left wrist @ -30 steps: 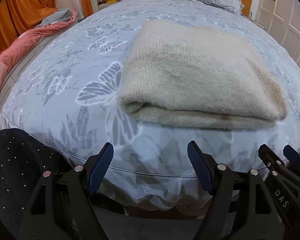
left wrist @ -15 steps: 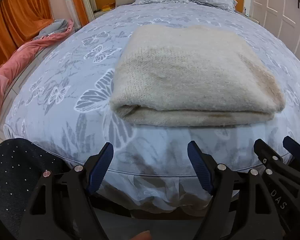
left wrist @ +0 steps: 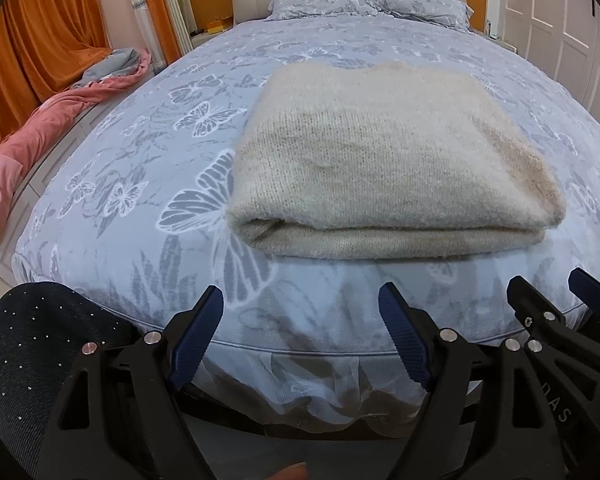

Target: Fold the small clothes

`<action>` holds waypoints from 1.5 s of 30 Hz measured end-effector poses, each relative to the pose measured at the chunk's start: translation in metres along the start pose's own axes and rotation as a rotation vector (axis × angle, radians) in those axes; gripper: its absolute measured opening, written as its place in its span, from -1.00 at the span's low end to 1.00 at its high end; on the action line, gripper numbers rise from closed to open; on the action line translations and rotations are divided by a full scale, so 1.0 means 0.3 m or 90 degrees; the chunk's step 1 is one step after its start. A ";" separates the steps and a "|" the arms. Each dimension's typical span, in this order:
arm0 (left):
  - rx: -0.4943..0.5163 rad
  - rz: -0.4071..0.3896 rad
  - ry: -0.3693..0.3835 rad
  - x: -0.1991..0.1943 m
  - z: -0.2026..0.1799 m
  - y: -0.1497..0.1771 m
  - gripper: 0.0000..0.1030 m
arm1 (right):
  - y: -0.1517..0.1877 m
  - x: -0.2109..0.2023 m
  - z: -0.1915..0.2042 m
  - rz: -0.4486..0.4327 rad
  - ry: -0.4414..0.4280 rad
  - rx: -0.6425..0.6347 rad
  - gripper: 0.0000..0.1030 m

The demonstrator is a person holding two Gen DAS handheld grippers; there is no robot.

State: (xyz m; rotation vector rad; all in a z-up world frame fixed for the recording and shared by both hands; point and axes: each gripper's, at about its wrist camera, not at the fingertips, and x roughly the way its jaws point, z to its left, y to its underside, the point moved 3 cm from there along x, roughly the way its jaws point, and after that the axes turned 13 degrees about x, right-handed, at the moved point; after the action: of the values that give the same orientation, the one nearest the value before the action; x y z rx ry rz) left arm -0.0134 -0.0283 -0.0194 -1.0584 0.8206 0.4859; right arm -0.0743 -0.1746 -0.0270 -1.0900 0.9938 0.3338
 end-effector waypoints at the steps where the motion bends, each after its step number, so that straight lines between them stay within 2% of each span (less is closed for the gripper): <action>1: 0.000 -0.002 -0.001 -0.002 0.000 0.000 0.51 | -0.001 -0.001 0.000 -0.001 0.000 0.000 0.33; 45: -0.013 -0.025 -0.023 -0.041 0.005 0.010 0.51 | -0.002 -0.031 0.011 -0.029 -0.001 -0.015 0.33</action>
State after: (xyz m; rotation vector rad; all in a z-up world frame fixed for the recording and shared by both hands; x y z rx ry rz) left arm -0.0227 -0.0253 -0.0112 -1.0790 0.7630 0.4804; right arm -0.0773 -0.1701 -0.0190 -1.1312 0.9654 0.3100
